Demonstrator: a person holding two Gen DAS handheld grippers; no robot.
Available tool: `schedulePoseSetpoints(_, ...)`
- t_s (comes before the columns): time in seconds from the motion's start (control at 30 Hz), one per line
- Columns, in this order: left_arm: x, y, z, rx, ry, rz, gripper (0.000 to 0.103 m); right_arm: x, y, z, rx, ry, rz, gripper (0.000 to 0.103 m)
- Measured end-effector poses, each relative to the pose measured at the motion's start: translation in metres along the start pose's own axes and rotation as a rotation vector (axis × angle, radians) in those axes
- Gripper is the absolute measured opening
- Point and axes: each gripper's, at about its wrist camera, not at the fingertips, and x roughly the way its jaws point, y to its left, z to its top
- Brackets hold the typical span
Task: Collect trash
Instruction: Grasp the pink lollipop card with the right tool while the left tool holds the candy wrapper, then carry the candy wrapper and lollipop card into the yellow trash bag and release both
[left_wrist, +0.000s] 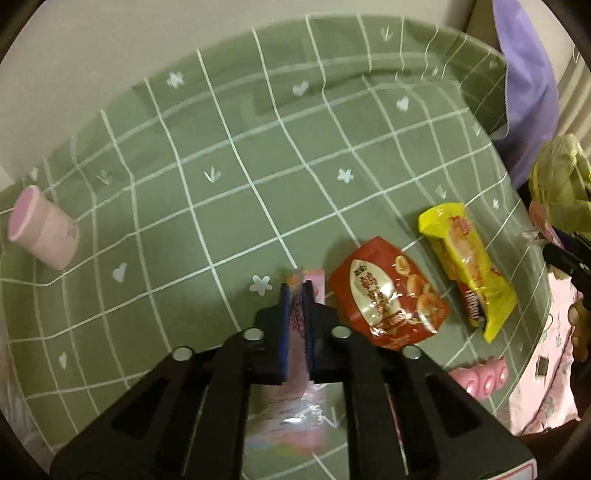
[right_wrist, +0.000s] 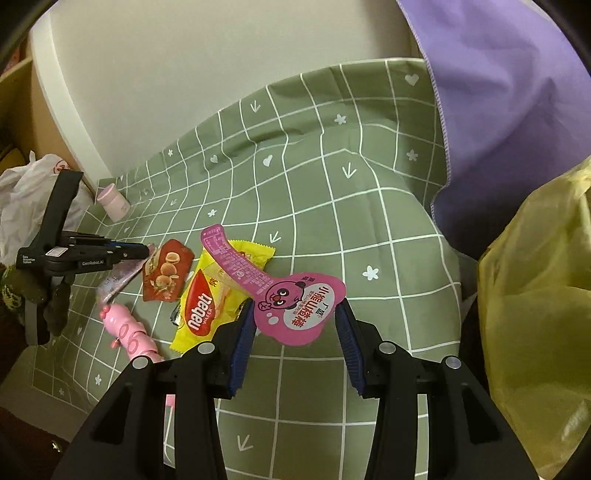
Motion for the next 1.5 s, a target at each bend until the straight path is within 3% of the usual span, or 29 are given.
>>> schedulePoseSetpoints(0.2, -0.065, -0.004, -0.005, -0.073, -0.201, 0.010, 0.004, -0.028, 0.005, 0.006, -0.023, -0.070, 0.004, 0.041)
schedulePoseSetpoints(0.33, -0.094, -0.010, -0.002, -0.072, -0.282, 0.021, 0.004, -0.046, 0.004, 0.012, -0.038, -0.114, -0.003, 0.041)
schedulePoseSetpoints(0.43, -0.088, -0.006, -0.006, -0.107, -0.251, 0.010, 0.011, -0.056, 0.001, 0.009, -0.024, -0.133, 0.014, 0.041)
schedulePoseSetpoints(0.5, -0.076, 0.000, -0.012, -0.142, -0.224, 0.001, 0.032, -0.059, 0.002, 0.004, -0.028, -0.136, 0.018, 0.041)
schedulePoseSetpoints(0.6, -0.041, -0.002, -0.031, -0.176, -0.167, -0.018, 0.034, -0.058, 0.003, -0.006, -0.022, -0.124, 0.032, 0.041)
schedulePoseSetpoints(0.83, 0.009, -0.019, -0.031, -0.112, -0.055, 0.046, 0.034, -0.061, 0.009, -0.023, -0.032, -0.090, 0.020, 0.041)
schedulePoseSetpoints(0.87, 0.011, -0.020, -0.028, -0.101, -0.058, 0.060, 0.030, -0.062, 0.010, -0.024, -0.032, -0.090, 0.016, 0.041)
schedulePoseSetpoints(0.9, 0.012, -0.021, -0.025, -0.096, -0.055, 0.062, 0.012, -0.064, 0.009, -0.025, -0.032, -0.091, 0.013, 0.041)
schedulePoseSetpoints(0.93, 0.012, -0.021, -0.023, -0.094, -0.051, 0.058, 0.007, -0.067, 0.009, -0.025, -0.031, -0.095, 0.007, 0.041)
schedulePoseSetpoints(1.33, -0.090, -0.040, 0.002, -0.091, -0.351, 0.028, 0.005, -0.092, 0.001, -0.019, -0.035, -0.155, -0.027, 0.041)
schedulePoseSetpoints(1.5, -0.132, -0.053, 0.017, -0.083, -0.460, -0.047, 0.005, -0.113, -0.001, -0.007, -0.053, -0.213, -0.047, 0.041)
